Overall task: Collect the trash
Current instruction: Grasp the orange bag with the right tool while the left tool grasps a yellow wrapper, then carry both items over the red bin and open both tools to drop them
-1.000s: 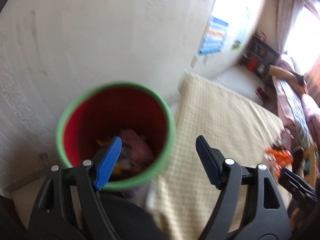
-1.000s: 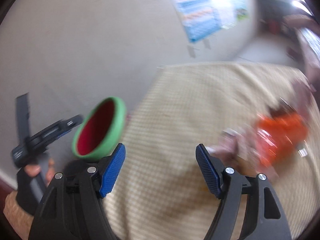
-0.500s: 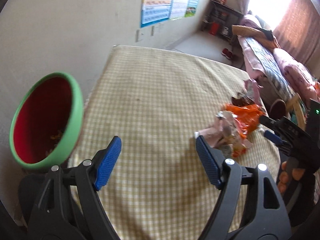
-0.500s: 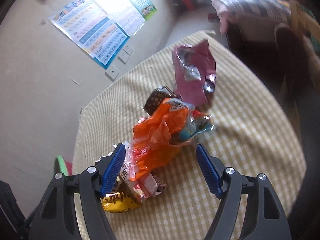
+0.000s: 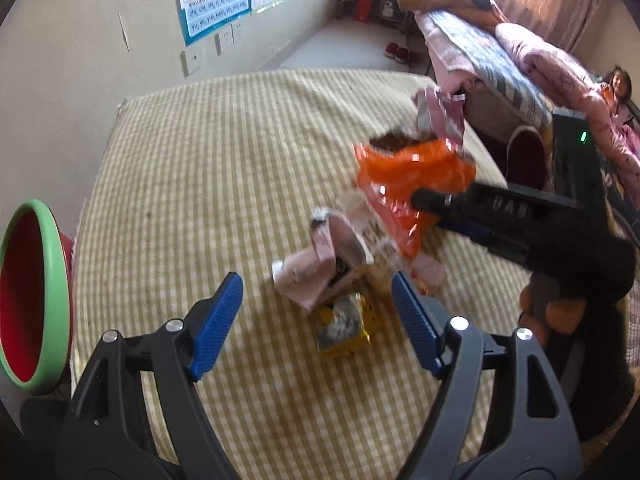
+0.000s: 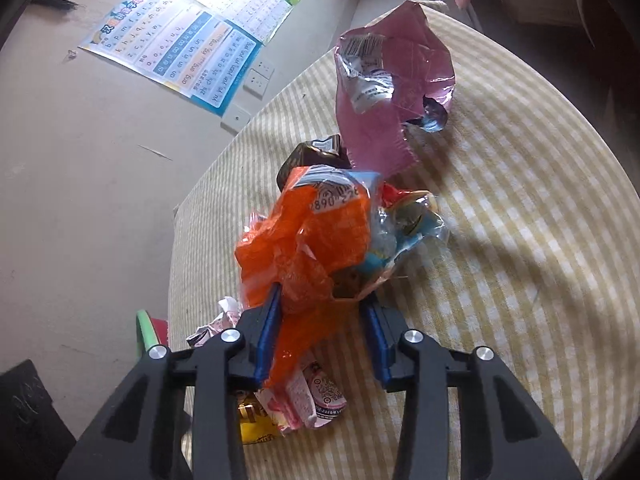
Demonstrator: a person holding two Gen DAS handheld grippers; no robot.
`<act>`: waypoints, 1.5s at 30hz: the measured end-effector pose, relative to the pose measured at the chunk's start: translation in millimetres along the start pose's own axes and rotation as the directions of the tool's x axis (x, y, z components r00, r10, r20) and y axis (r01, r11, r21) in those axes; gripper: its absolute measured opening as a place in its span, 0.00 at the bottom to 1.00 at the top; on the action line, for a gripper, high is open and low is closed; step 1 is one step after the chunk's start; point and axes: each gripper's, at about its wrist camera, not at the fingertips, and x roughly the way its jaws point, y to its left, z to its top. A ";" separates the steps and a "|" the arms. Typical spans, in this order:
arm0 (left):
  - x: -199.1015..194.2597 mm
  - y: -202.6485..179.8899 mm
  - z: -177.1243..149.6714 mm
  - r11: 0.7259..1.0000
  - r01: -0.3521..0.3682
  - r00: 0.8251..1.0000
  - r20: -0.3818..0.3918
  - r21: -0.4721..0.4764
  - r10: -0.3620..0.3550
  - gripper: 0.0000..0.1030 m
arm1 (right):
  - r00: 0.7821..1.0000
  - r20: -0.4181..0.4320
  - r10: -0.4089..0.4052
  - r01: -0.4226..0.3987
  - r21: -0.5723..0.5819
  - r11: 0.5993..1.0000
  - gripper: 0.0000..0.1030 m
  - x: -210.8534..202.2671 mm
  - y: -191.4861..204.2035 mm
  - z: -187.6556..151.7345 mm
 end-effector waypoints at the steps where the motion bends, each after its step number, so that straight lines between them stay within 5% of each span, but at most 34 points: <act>1: 4.1 -0.3 -3.3 1.000 -0.007 1.000 -0.020 0.000 0.007 0.71 | 1.000 0.004 0.004 -0.004 0.000 1.000 0.35 -1.4 0.5 0.0; 4: 17.3 -3.6 -8.5 1.000 0.008 0.998 -0.066 -0.002 -0.008 0.60 | 0.999 0.015 0.030 -0.030 -0.022 0.999 0.35 -5.6 5.7 -1.7; 8: 34.9 -14.8 -18.1 0.999 0.050 0.989 -0.142 0.017 -0.047 0.28 | 0.999 0.031 0.038 -0.035 -0.099 0.995 0.35 -13.8 21.3 -6.2; 12: 29.7 -12.4 -23.4 0.997 0.073 0.989 -0.128 0.003 -0.072 0.18 | 0.998 0.047 0.052 -0.043 -0.174 0.984 0.35 -18.6 37.7 -12.6; 23: -24.7 53.9 -31.2 0.989 0.010 1.000 -0.001 -0.149 -0.010 0.17 | 0.995 0.050 0.088 -0.067 -0.324 0.944 0.35 -18.5 76.1 -31.1; 29: -31.7 106.0 -34.9 0.951 -0.061 0.998 0.008 -0.302 0.067 0.17 | 0.995 0.008 0.097 -0.085 -0.410 0.908 0.35 -13.1 98.9 -49.0; 33: -45.7 120.9 -35.7 0.947 -0.151 0.986 0.028 -0.283 0.166 0.17 | 0.994 -0.018 0.110 -0.106 -0.454 0.885 0.35 -10.7 111.4 -60.1; 45: -59.6 145.3 -32.5 0.926 -0.197 0.973 0.049 -0.322 0.224 0.17 | 0.990 -0.049 0.129 -0.134 -0.550 0.824 0.35 -10.5 137.8 -83.2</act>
